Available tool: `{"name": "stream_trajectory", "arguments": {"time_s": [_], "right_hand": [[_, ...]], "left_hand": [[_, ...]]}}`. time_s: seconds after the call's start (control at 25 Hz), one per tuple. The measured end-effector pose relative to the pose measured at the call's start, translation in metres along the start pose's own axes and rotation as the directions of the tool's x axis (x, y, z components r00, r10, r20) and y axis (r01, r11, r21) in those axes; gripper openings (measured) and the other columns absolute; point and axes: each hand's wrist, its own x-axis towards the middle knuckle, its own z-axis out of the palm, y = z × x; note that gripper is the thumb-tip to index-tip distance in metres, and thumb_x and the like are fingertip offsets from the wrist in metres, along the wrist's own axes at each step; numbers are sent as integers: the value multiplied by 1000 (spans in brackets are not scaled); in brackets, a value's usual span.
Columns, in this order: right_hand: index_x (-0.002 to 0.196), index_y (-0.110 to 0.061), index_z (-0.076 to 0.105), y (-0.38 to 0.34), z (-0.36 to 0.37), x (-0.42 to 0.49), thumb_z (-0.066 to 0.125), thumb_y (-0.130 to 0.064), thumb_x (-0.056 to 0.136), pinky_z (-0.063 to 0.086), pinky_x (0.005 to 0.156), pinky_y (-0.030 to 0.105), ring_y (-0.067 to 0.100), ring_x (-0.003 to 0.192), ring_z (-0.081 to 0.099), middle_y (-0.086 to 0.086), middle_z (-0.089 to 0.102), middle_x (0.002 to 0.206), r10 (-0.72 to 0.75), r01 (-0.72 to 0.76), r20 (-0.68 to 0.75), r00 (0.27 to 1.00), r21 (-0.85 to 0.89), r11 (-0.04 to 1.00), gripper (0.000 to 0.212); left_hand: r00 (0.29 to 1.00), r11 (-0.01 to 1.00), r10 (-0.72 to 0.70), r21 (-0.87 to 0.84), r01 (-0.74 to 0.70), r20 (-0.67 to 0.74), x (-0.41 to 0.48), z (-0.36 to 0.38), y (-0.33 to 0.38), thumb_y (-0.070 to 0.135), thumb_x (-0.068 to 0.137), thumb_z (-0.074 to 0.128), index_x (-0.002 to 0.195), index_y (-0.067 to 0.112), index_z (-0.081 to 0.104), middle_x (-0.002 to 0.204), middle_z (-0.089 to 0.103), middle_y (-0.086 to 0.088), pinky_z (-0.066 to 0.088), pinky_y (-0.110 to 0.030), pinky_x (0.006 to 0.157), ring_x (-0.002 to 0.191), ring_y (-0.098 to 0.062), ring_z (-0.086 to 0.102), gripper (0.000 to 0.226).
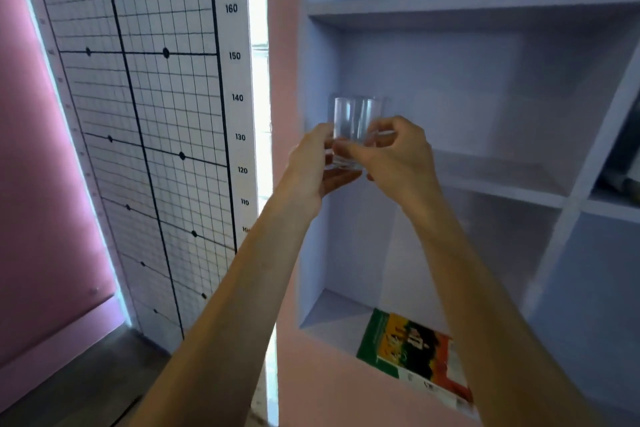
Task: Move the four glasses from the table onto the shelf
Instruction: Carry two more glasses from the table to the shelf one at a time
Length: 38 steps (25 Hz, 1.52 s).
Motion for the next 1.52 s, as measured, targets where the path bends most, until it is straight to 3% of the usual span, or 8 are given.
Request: {"name": "stream_trajectory", "arguments": {"time_s": [0.08, 0.24, 0.6, 0.8, 1.0, 1.16, 1.36, 1.52], "right_hand": [[115, -18, 66, 1, 15, 22, 94, -46, 64, 63, 88, 46, 18, 97, 73, -2, 71, 107, 52, -52, -61, 997, -6, 999, 65], [115, -17, 66, 8, 42, 56, 93, -47, 60, 60, 92, 44, 19, 101, 71, -1, 71, 110, 86, -108, -171, 982, -119, 987, 68], [108, -12, 66, 9, 81, 87, 89, -51, 64, 59, 88, 45, 27, 98, 71, 5, 73, 104, 76, -130, -171, 982, -334, 933, 64], [113, -14, 65, 10, 92, 95, 88, -49, 67, 58, 89, 42, 26, 102, 70, 3, 72, 106, 50, -122, -194, 980, -378, 918, 62], [122, -15, 65, 12, 96, 95, 88, -54, 68, 57, 90, 38, 24, 107, 71, 3, 74, 114, 35, -123, -220, 975, -402, 907, 70], [127, -12, 65, 8, 90, 73, 86, -56, 72, 57, 88, 32, 19, 103, 71, 0, 72, 109, 0, -98, -259, 966, -366, 926, 73], [114, -25, 72, 30, 64, -14, 81, -43, 85, 58, 75, 16, 3, 93, 72, -14, 75, 105, -142, 57, -308, 941, -272, 961, 36], [113, -28, 74, 87, 43, -94, 78, -39, 89, 52, 80, 6, -1, 106, 67, -19, 73, 112, 96, -152, -226, 969, -249, 956, 27]], "left_hand": [[1000, 1000, 8, -22, -8, 13, 22, -5, 6, 23, 100, 55, 85, 10, 66, 61, 73, -3, 64, -35, 69, 59, -21, 71, 23], [997, 996, 72, 48, -71, -27, 54, -23, 1, 30, 99, 60, 92, 14, 62, 78, 71, -4, 64, -34, 65, 63, -23, 72, 18], [997, 997, 70, 11, -71, 5, 80, -41, -9, 32, 99, 61, 117, 5, 62, 110, 74, -19, 64, -37, 70, 93, -33, 77, 32], [997, 996, 76, 40, -77, 14, 86, -50, -11, 31, 100, 60, 117, 6, 64, 108, 76, -18, 65, -34, 69, 81, -26, 76, 31], [997, 996, 70, 45, -71, 20, 88, -53, -10, 30, 101, 59, 117, 4, 65, 99, 77, -14, 66, -42, 78, 76, -24, 75, 31], [993, 993, 111, 37, -113, 47, 75, -54, -12, 28, 101, 60, 115, 8, 65, 101, 76, -14, 64, -40, 76, 81, -24, 74, 25], [971, 966, 230, 106, -236, 71, 39, -68, -60, 23, 100, 62, 97, 20, 75, 94, 78, 0, 60, -30, 79, 90, -16, 74, 13], [975, 947, 174, 247, -205, 142, 4, -74, -130, 25, 96, 67, 94, 19, 77, 85, 75, 9, 52, -17, 71, 79, -1, 68, 12]]}}
